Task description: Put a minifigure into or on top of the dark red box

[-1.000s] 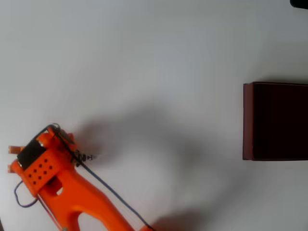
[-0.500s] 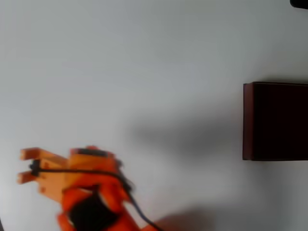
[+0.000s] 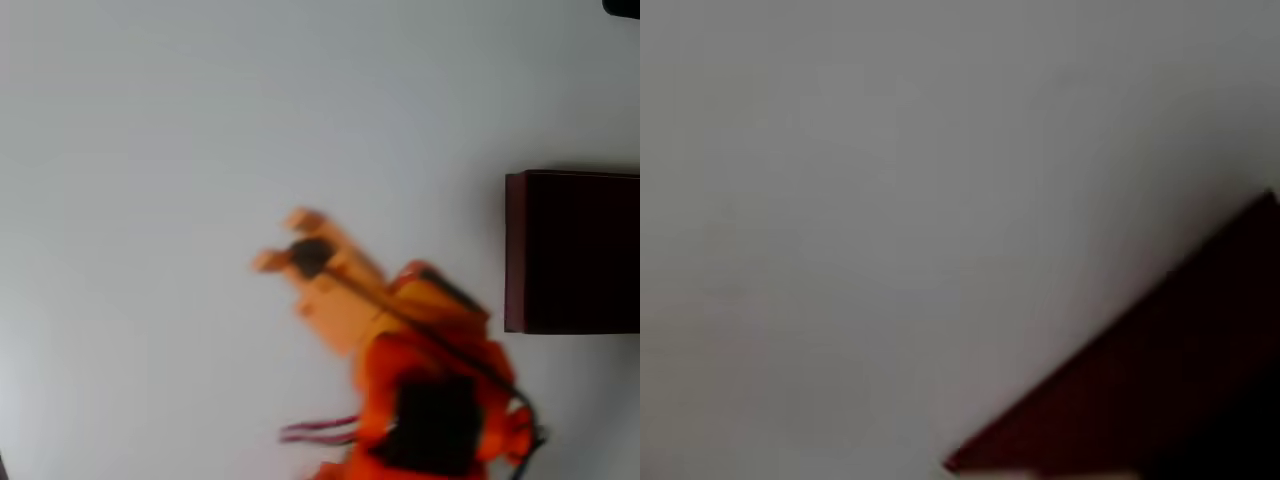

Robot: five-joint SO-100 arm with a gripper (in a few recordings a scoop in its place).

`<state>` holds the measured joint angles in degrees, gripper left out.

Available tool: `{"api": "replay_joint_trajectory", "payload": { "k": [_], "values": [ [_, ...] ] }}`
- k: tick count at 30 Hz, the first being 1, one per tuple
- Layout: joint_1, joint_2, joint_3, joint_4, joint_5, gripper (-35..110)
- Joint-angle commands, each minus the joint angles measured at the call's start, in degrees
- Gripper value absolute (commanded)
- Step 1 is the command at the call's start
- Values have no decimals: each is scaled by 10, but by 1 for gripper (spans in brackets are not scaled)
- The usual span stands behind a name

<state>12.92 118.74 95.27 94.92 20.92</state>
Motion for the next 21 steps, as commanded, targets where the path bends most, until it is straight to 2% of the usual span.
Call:
{"api": "replay_joint_trajectory", "payload": {
  "k": [1, 11, 17, 19, 21],
  "values": [
    [85, -98, -112, -14, -38, 0],
    [223, -467, -383, -15, -71, 0],
    [258, -683, -615, 66, -84, 1],
    [265, -702, -625, 72, -80, 9],
    [269, -705, -611, 72, -77, 10]
  ]
}}
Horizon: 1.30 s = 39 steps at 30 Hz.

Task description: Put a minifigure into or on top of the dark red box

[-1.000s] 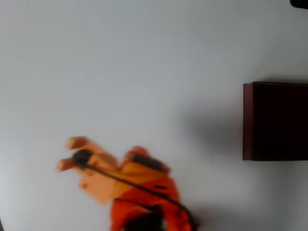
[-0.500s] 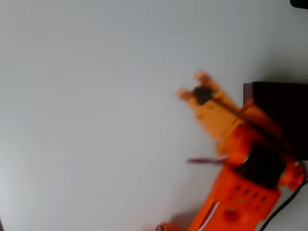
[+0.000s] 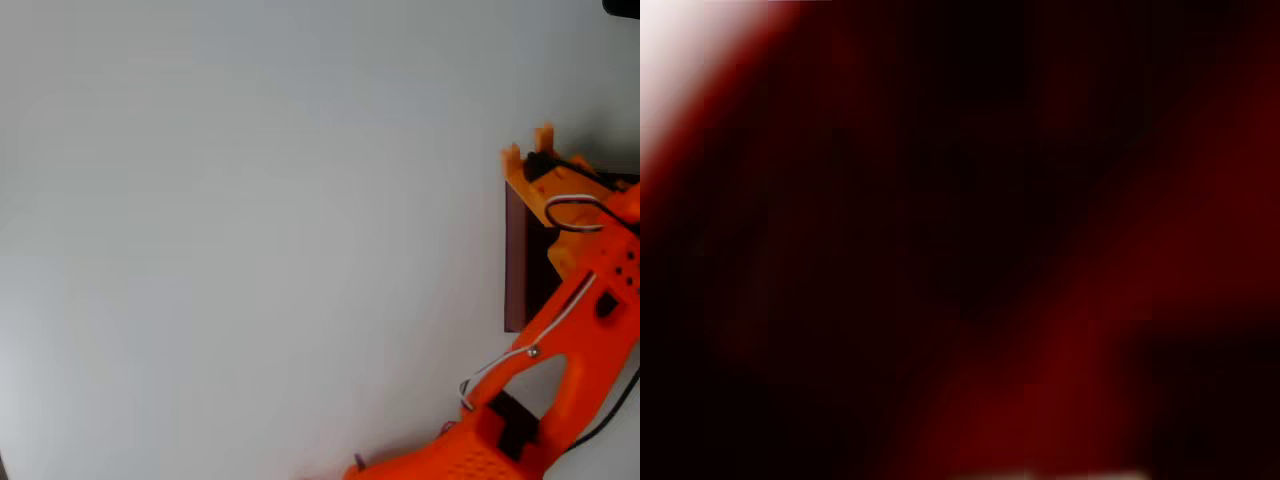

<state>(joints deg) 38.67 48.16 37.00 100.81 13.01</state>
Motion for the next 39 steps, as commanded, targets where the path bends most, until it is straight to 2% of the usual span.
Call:
{"api": "replay_joint_trajectory", "payload": {
  "k": [1, 8, 15, 17, 21, 25, 30, 36, 39],
  "values": [
    [11, 4, -21, 13, -1, 12],
    [-12, 129, 92, 13, -10, 14],
    [-71, 443, 378, -13, 4, 8],
    [-93, 557, 484, -40, -27, 5],
    [-177, 773, 650, -66, -95, 5],
    [-279, 926, 767, -66, -48, 1],
    [-416, 993, 847, -98, 5, 0],
    [-537, 1171, 1017, -190, 11, 0],
    [-578, 1319, 1091, -192, -7, 0]
  ]
}}
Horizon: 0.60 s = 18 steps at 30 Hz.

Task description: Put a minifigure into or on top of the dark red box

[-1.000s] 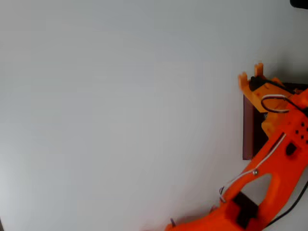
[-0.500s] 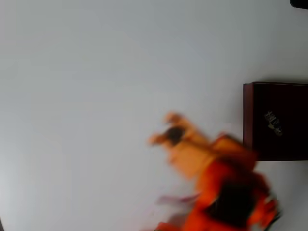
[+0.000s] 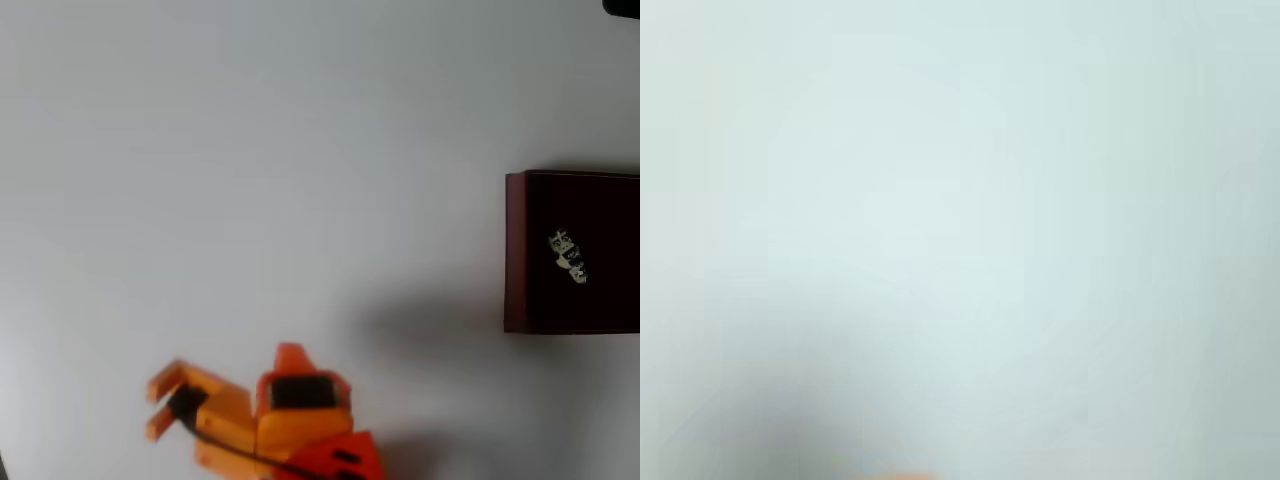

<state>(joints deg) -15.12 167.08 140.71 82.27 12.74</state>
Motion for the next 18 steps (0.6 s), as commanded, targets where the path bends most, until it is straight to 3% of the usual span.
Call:
{"api": "replay_joint_trajectory", "payload": {
  "k": [1, 5, 18],
  "values": [
    [-49, 186, 76, 2, -8, 0],
    [-69, 252, 109, 44, -12, 0],
    [-132, 251, 243, -24, -56, 0]
  ]
}}
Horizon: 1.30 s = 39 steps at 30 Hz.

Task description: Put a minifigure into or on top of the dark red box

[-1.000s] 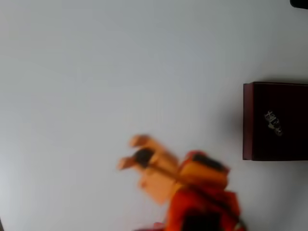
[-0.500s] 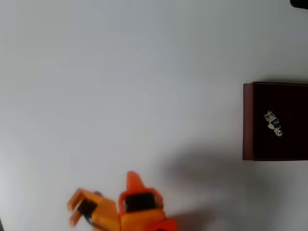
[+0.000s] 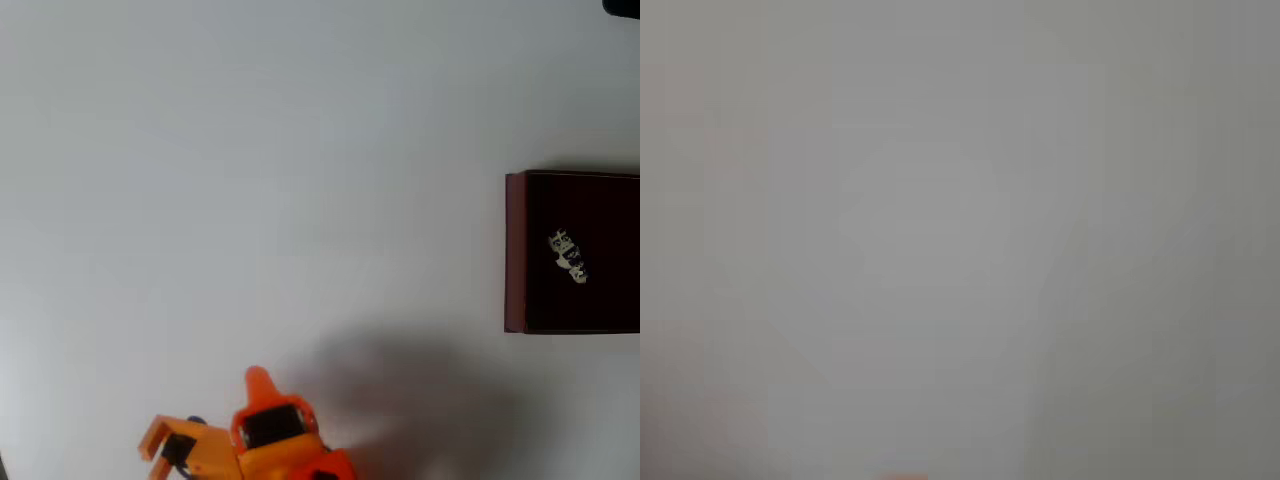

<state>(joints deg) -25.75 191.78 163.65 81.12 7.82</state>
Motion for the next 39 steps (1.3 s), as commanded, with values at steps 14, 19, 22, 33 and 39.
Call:
{"api": "replay_joint_trajectory", "payload": {
  "k": [14, 19, 22, 33, 39],
  "values": [
    [-82, 14, 89, -38, -25, 0],
    [-98, 23, 90, -36, -38, 0],
    [-102, 29, 91, -34, -38, 0],
    [-119, 36, 93, -33, -47, 0],
    [-120, 36, 93, -33, -54, 0]
  ]
}}
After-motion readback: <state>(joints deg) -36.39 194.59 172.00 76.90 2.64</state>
